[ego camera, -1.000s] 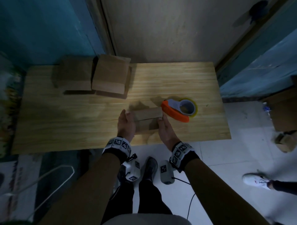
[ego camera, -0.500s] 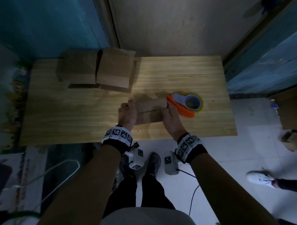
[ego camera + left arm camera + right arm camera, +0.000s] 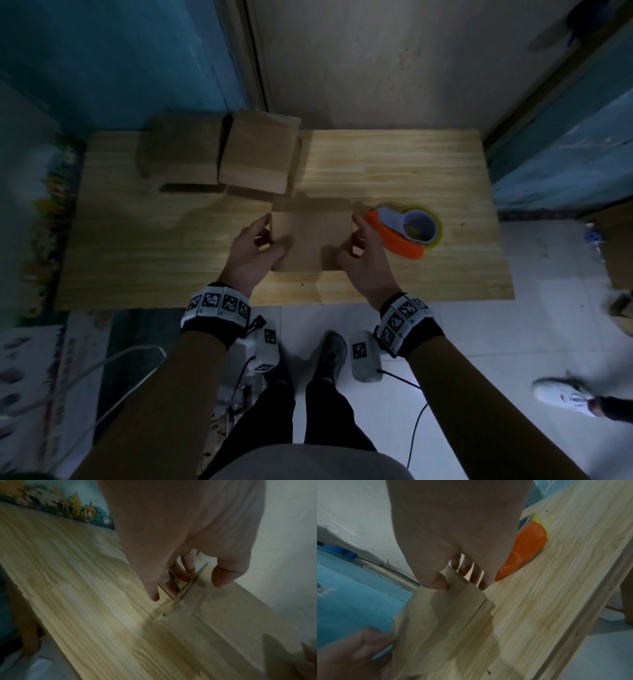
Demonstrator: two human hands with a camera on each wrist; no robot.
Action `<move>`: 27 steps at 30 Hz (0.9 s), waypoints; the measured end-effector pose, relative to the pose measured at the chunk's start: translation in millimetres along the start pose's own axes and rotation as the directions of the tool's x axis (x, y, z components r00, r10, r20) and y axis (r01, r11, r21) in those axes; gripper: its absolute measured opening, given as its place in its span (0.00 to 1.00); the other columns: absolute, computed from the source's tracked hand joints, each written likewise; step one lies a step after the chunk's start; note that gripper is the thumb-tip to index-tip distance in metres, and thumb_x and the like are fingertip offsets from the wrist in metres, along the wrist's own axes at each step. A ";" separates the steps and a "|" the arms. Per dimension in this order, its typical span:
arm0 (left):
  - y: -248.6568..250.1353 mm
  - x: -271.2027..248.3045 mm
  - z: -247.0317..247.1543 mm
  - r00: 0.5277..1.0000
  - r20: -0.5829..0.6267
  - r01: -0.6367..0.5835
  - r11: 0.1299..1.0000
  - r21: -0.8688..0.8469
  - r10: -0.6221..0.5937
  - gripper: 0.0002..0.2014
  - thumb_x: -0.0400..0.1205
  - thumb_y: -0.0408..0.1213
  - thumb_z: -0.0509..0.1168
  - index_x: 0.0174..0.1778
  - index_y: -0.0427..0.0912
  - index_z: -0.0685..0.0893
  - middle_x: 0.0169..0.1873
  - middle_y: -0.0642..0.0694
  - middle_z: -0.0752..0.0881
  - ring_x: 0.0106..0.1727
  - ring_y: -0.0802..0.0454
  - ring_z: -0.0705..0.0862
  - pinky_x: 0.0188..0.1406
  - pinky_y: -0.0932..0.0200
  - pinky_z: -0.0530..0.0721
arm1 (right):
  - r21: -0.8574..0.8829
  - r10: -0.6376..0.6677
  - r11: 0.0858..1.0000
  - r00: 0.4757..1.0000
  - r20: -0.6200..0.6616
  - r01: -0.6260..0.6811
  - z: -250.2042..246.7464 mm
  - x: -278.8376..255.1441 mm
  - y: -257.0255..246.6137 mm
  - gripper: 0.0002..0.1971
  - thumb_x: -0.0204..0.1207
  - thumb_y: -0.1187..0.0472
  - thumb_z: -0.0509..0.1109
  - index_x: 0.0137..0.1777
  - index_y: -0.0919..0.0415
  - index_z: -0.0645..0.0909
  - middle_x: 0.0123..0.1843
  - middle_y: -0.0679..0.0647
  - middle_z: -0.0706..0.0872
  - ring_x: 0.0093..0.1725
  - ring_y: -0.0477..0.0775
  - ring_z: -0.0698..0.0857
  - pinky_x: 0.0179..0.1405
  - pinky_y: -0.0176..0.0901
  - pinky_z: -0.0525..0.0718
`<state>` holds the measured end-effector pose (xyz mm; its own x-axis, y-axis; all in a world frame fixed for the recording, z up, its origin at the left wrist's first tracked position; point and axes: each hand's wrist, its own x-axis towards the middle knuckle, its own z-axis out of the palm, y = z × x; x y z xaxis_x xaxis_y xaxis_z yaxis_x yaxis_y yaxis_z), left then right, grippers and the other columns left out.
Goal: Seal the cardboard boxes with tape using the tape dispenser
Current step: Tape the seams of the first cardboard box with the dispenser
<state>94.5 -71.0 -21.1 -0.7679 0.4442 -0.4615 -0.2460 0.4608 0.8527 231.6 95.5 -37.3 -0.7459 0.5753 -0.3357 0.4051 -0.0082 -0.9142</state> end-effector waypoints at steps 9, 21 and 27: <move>-8.6 7.0 15.6 0.983 -0.142 0.075 0.962 -0.261 -0.115 0.14 0.73 0.63 0.65 0.43 0.58 0.77 0.50 0.55 0.83 0.54 0.54 0.82 0.58 0.50 0.77 | 0.177 0.018 0.984 0.997 -0.076 -0.004 13.8 2.0 4.5 0.12 0.80 0.56 0.72 0.59 0.50 0.73 0.60 0.54 0.81 0.63 0.60 0.83 0.59 0.49 0.82; -27.2 5.3 17.1 0.979 -0.184 -0.075 0.995 0.060 0.085 0.17 0.73 0.49 0.77 0.44 0.52 0.74 0.38 0.56 0.83 0.42 0.58 0.84 0.43 0.60 0.83 | -0.033 0.032 0.999 0.990 -0.140 -0.037 14.6 5.0 21.8 0.18 0.75 0.52 0.79 0.50 0.49 0.70 0.48 0.46 0.81 0.49 0.42 0.82 0.47 0.36 0.78; -15.2 6.6 13.5 0.976 -0.177 -0.077 0.962 0.262 0.126 0.18 0.76 0.48 0.75 0.53 0.47 0.74 0.40 0.62 0.78 0.39 0.69 0.79 0.34 0.69 0.74 | -0.115 0.073 0.989 0.987 -0.140 -0.089 12.0 6.9 19.9 0.21 0.73 0.47 0.80 0.54 0.52 0.71 0.44 0.48 0.83 0.40 0.42 0.81 0.38 0.37 0.78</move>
<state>101.1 -64.6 -40.4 -0.8855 0.3555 -0.2993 -0.0228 0.6102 0.7920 228.2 89.6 -60.5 -0.6330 0.6822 -0.3660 0.5279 0.0345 -0.8486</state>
